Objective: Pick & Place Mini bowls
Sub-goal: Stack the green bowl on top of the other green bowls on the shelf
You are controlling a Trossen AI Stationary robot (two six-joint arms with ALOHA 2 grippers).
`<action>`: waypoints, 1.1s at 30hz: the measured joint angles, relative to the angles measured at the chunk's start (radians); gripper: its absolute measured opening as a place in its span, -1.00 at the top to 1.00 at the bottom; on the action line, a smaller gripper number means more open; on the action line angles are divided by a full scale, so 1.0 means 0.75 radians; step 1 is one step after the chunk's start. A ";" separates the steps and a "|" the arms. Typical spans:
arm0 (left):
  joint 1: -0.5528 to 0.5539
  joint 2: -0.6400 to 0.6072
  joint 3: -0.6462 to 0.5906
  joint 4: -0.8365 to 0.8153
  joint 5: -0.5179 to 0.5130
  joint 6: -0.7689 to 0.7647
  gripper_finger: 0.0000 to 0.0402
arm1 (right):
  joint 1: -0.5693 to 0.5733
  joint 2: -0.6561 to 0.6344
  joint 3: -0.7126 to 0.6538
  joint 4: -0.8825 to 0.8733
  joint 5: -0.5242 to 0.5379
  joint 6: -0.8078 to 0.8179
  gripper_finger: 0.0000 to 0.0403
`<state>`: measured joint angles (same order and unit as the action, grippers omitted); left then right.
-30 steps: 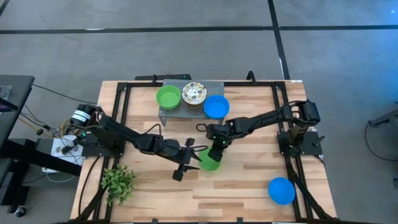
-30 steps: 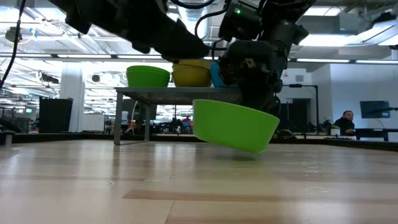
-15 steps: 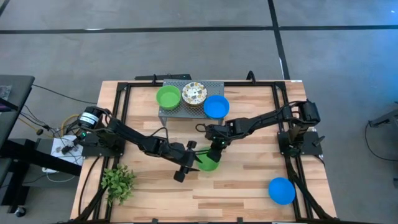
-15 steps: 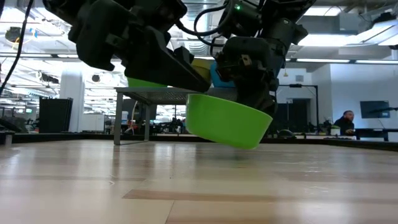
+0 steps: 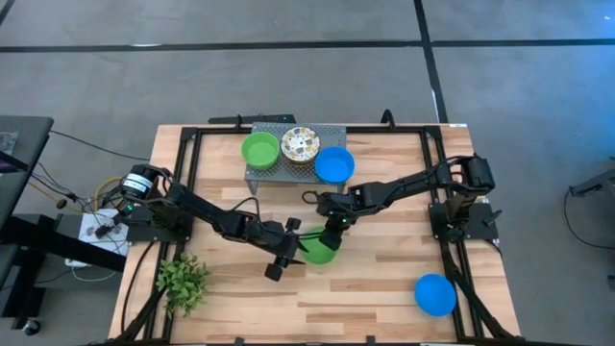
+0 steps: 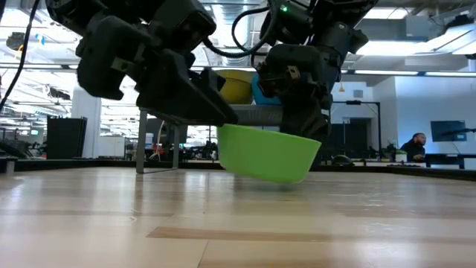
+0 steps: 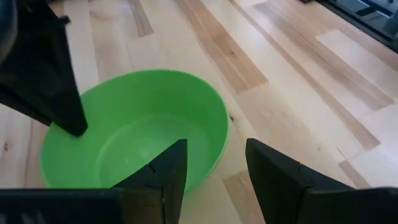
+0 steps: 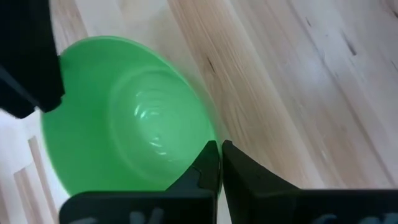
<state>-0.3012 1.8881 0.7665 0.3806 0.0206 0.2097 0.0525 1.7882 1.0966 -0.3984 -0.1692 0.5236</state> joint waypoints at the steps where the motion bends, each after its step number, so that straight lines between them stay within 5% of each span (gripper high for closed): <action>1: 0.000 0.000 -0.004 -0.002 0.007 0.000 0.20 | 0.000 0.000 0.000 0.009 0.000 -0.001 0.99; 15: 0.010 0.000 -0.013 -0.019 0.033 0.134 0.47 | -0.007 0.000 -0.002 0.170 -0.139 0.217 0.75; 33: 0.007 -0.001 -0.013 -0.247 -0.016 0.178 0.48 | -0.045 0.000 -0.001 0.223 -0.316 0.584 0.74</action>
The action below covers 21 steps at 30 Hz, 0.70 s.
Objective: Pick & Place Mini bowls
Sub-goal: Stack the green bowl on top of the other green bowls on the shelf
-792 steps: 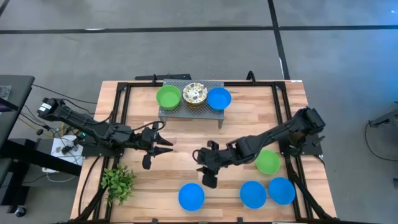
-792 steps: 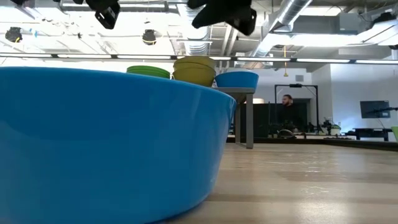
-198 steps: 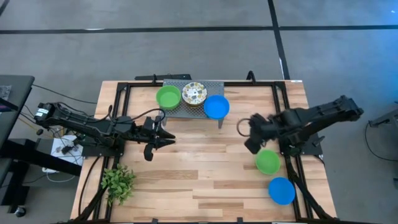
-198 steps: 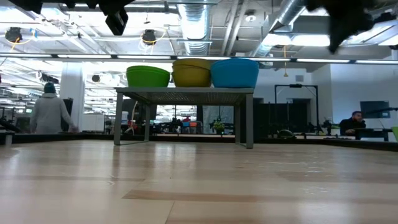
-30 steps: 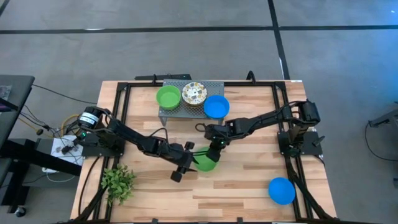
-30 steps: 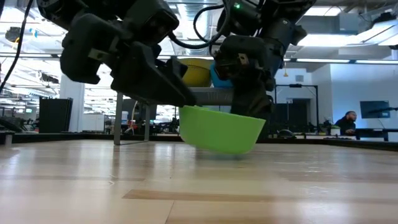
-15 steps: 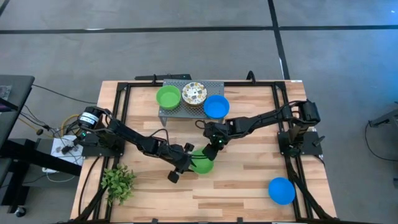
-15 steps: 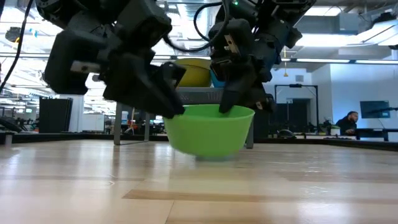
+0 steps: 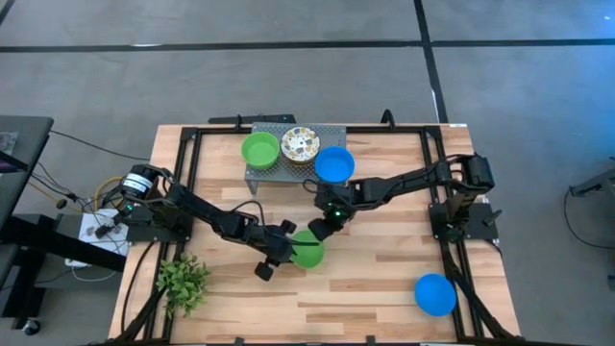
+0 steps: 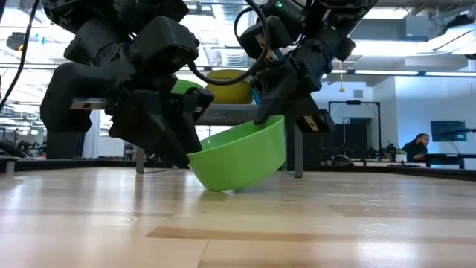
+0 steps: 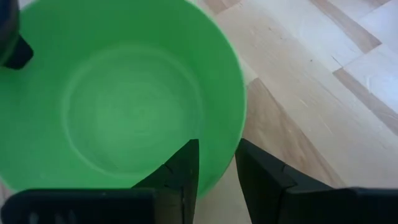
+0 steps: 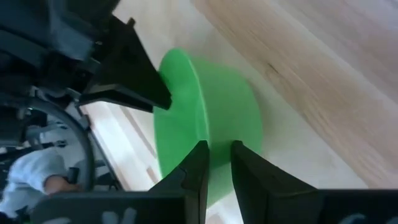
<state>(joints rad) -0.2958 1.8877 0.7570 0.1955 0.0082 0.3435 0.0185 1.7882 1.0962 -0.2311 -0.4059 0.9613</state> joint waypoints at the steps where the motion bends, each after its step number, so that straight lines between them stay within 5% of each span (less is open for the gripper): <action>1: 0.001 0.000 0.000 -0.001 0.001 0.000 0.48 | 0.000 0.000 0.000 0.006 -0.011 0.015 0.74; 21: -0.079 -0.001 0.000 0.014 -0.071 0.005 0.87 | 0.018 -0.001 0.001 0.005 -0.120 0.023 0.75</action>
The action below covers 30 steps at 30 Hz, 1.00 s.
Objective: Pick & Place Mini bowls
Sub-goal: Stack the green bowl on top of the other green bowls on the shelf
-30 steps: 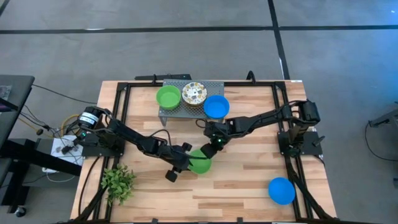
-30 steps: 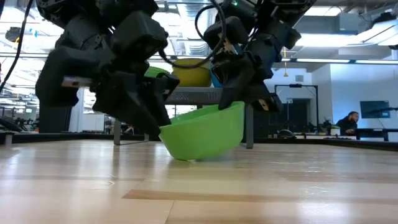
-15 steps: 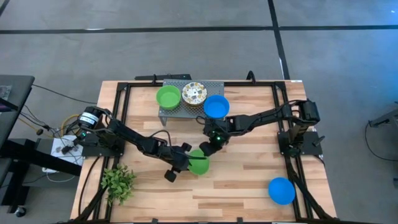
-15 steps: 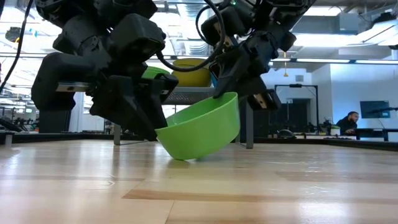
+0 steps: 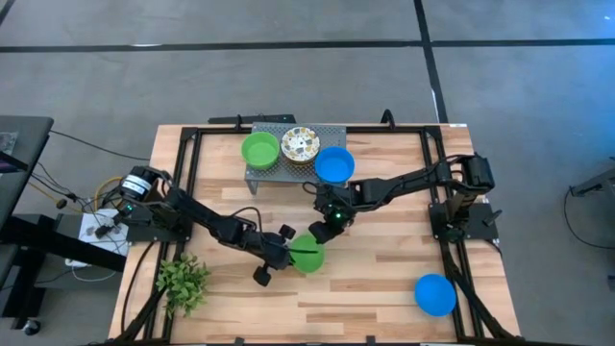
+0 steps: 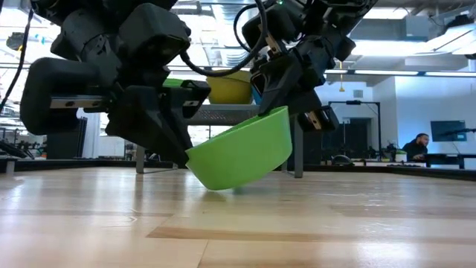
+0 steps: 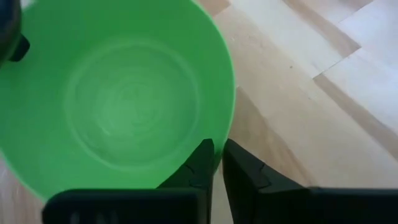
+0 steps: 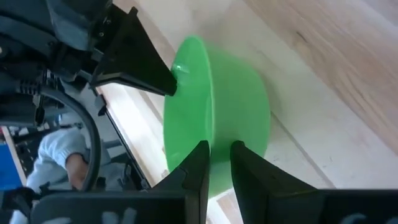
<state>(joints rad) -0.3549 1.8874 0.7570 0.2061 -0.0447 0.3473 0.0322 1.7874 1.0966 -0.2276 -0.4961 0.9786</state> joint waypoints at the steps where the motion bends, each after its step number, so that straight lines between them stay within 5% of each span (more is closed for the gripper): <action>1: -0.005 -0.001 0.001 0.001 0.000 0.000 0.89 | 0.001 0.000 0.000 0.000 -0.003 -0.027 0.75; 15: -0.116 -0.104 0.001 -0.021 0.059 -0.143 0.96 | 0.006 0.000 0.001 -0.001 -0.034 -0.229 0.75; 23: -0.169 -0.480 0.001 -0.335 0.053 -0.338 0.97 | 0.059 0.000 0.001 -0.004 0.084 -0.401 0.75; 30: -0.183 -0.886 0.001 -0.619 -0.088 -0.452 0.97 | 0.127 0.000 0.001 -0.006 0.246 -0.507 0.75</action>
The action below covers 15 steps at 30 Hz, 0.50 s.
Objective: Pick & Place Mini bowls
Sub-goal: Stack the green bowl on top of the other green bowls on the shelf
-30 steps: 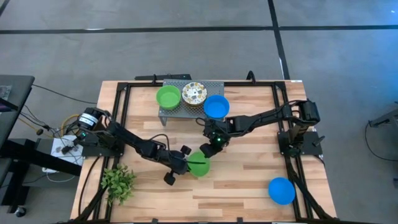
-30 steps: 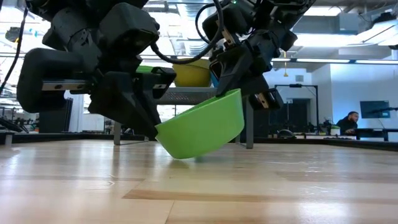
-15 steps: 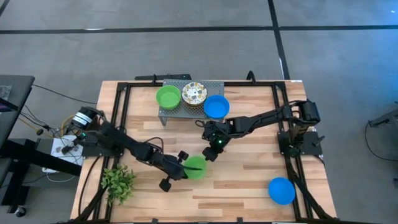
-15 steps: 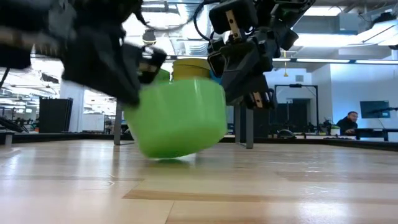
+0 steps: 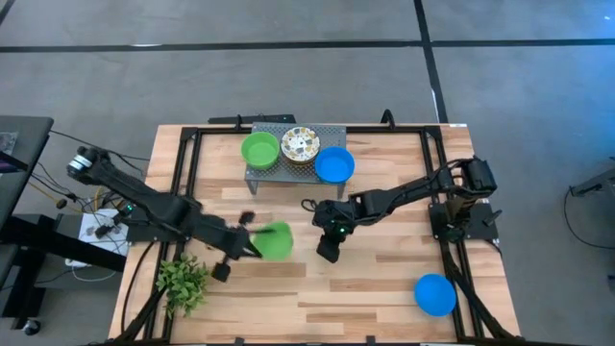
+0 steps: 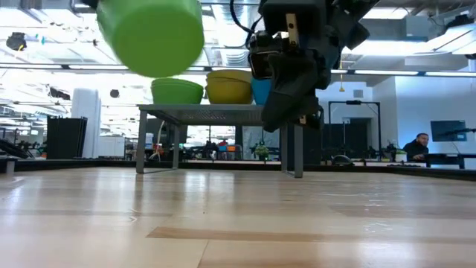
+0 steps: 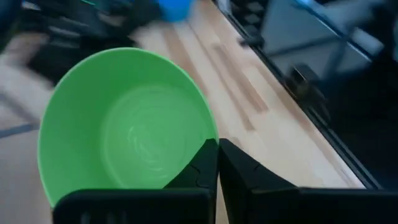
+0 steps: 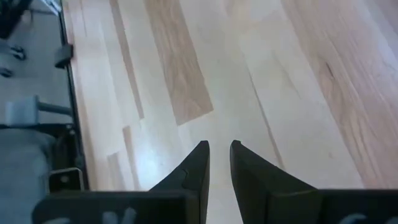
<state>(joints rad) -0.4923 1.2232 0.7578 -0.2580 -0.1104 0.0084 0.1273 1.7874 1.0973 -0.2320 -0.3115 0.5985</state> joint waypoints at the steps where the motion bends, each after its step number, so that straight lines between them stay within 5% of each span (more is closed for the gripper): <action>1: 0.000 -0.057 0.000 -0.029 -0.048 -0.007 0.97 | 0.011 0.000 0.000 -0.001 0.011 -0.026 0.75; 8: 0.048 -0.390 0.000 -0.165 -0.449 0.104 0.97 | 0.086 0.000 0.000 0.002 0.152 -0.148 0.75; 15: 0.306 -0.528 0.000 -0.159 -0.554 0.264 0.96 | 0.099 0.000 0.000 0.005 0.275 -0.151 0.75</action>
<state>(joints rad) -0.2629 0.8271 0.7578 -0.3773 -0.5262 0.2064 0.2012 1.7874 1.0973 -0.2284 -0.1049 0.4850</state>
